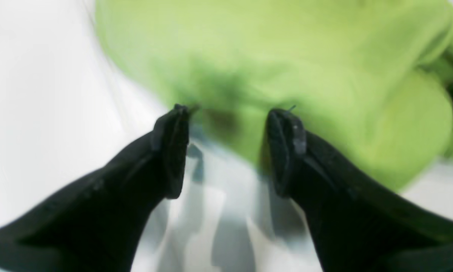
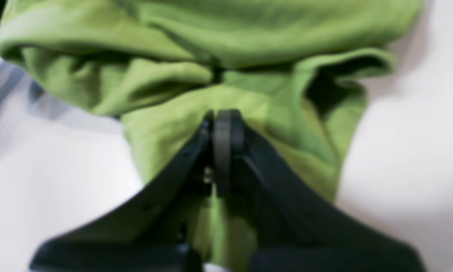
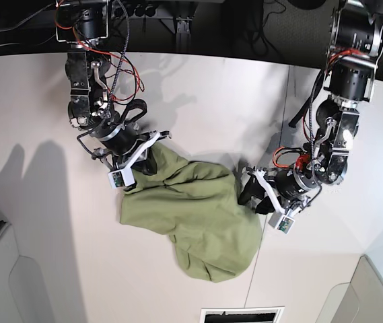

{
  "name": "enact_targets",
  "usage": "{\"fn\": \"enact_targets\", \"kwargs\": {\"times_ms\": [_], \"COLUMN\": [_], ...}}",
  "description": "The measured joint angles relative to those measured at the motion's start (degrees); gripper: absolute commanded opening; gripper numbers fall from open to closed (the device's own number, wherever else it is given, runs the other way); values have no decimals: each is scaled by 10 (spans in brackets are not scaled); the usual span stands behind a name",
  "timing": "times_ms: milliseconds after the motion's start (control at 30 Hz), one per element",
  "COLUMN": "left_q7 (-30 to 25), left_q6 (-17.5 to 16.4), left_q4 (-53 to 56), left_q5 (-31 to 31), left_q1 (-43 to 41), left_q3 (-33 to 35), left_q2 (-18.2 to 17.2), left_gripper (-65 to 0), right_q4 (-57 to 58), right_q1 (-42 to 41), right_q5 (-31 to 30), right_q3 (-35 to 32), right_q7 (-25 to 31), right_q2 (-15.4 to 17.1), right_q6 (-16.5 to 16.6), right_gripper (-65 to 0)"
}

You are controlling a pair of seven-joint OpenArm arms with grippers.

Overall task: Layout the t-shirt on the table in an organized manner, then fold the t-shirt properly
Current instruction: 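Lower both grippers onto the green t-shirt and grasp its edges, then pull the grippers apart to stretch the t-shirt between them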

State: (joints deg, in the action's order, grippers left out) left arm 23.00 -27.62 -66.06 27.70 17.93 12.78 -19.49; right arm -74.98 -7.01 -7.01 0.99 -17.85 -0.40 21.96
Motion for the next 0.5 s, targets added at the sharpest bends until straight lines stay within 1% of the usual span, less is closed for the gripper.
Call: {"fn": "enact_targets", "kwargs": {"times_ms": [133, 233, 267, 300, 367, 400, 467, 500], "left_q7": [-16, -16, -17, -26, -29, -24, -18, -18], "left_q6": [2, 3, 3, 3, 2, 2, 2, 2], "left_q4": [68, 87, 87, 87, 87, 87, 87, 87], "left_q5": [-2, -3, -3, -5, -14, -17, -19, -19], "left_q1": [31, 44, 46, 47, 48, 48, 47, 47], "left_q3": [0, -1, -1, -1, -1, 0, 0, 0], "left_q2": [30, 47, 54, 59, 72, 76, 78, 76], "left_gripper": [-289, -290, -311, -375, -589, -650, -650, -650], "right_q4": [0, 0, 0, 0, 0, -1, -2, -3], "right_q1": [0, 0, 0, 0, 0, 0, -2, -4], "right_q5": [16, 37, 42, 50, 60, 63, 81, 91], "right_q3": [0, 0, 0, 0, 0, 0, 1, 2], "right_q7": [0, 2, 2, 3, 4, 3, -5, -10], "right_q2": [1, 0, 1, 1, 1, 1, -1, -1], "right_q6": [1, 1, 0, -1, -10, -23, -47, -53], "right_gripper": [-650, -650, -650, -650, -650, -650, -650, -650]}}
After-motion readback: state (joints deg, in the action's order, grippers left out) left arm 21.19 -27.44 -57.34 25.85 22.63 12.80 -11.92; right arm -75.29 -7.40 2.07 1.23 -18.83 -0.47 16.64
